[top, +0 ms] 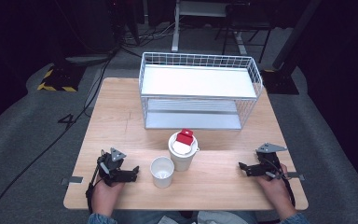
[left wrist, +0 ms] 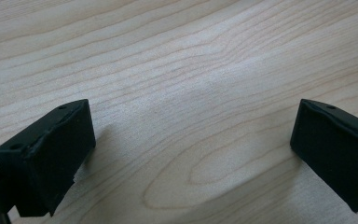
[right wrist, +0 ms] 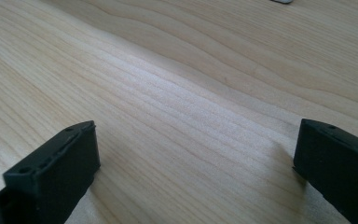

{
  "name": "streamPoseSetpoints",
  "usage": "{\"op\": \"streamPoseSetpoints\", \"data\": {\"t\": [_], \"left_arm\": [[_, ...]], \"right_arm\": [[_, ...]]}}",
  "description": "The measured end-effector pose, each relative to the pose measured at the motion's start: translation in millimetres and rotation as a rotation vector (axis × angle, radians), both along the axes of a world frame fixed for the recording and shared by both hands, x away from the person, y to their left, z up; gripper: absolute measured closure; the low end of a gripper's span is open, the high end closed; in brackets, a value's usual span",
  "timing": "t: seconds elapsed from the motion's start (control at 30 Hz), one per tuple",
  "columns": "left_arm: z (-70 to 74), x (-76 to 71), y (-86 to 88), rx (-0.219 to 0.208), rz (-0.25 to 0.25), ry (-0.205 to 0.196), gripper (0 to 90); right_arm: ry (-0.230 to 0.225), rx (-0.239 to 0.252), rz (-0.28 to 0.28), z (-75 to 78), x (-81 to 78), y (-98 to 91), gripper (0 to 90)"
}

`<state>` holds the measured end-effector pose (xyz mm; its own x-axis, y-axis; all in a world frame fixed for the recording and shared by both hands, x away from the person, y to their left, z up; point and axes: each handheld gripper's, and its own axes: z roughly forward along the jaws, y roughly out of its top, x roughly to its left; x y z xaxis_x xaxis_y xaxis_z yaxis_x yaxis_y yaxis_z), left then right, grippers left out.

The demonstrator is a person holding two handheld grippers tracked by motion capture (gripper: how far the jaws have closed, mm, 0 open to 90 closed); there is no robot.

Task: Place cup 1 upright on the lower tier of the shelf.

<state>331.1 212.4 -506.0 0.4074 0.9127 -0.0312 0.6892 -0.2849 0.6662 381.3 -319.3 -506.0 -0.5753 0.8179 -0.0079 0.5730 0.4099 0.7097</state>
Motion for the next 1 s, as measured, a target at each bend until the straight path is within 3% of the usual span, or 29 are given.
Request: {"op": "streamPoseSetpoints", "data": {"t": [0.4,0.67,0.8,1.0], "left_arm": [[0.2,-1.1,0.4,0.004,-0.007,0.002,0.3],[3.3,-4.4,1.2,-0.024,0.009,0.002,0.7],[11.8,-12.9,-1.7,-0.027,-0.012,-0.024,1.8],[30.0,-32.5,-9.4,-0.041,-0.061,-0.099,2.9]], "right_arm": [[0.000,0.000,-0.001,0.0,-0.1,0.1,0.2],[0.000,0.000,-0.001,0.0,-0.1,0.0,0.2],[0.000,0.000,-0.001,0.0,-0.1,0.1,0.2],[0.000,0.000,-0.001,0.0,-0.1,0.1,0.2]]}}
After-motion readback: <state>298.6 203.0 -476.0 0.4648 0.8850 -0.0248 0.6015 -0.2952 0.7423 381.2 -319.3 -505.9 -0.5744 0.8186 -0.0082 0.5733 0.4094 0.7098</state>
